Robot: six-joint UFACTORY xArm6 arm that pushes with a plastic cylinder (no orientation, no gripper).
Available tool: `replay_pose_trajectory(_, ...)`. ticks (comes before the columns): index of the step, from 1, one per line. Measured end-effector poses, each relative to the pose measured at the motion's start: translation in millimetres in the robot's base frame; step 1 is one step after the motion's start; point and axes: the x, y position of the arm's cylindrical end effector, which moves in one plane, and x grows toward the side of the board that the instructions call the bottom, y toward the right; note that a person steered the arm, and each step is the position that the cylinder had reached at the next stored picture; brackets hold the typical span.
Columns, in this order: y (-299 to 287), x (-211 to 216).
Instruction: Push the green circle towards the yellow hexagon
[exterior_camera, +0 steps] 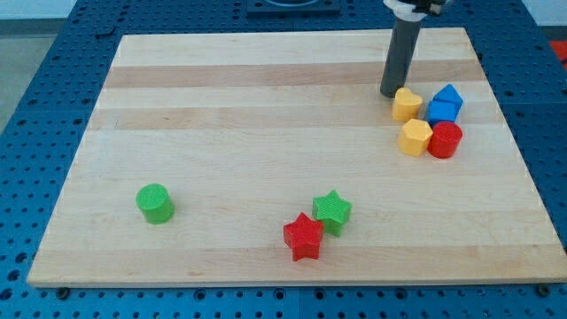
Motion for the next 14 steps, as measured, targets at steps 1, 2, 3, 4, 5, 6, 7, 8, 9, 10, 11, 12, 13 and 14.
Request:
replay_pose_trajectory(1, -23, -4)
replay_pose_trajectory(2, -88, 8)
replay_pose_trajectory(3, -135, 35)
replay_pose_trajectory(4, -175, 47)
replay_pose_trajectory(5, -250, 73)
replay_pose_trajectory(6, -310, 104)
replay_pose_trajectory(7, -368, 117)
replay_pose_trajectory(8, -410, 149)
replay_pose_trajectory(9, -419, 165)
replay_pose_trajectory(10, -420, 167)
replay_pose_trajectory(11, -408, 184)
replay_pose_trajectory(12, -398, 194)
replay_pose_trajectory(13, -368, 200)
replay_pose_trajectory(14, -322, 199)
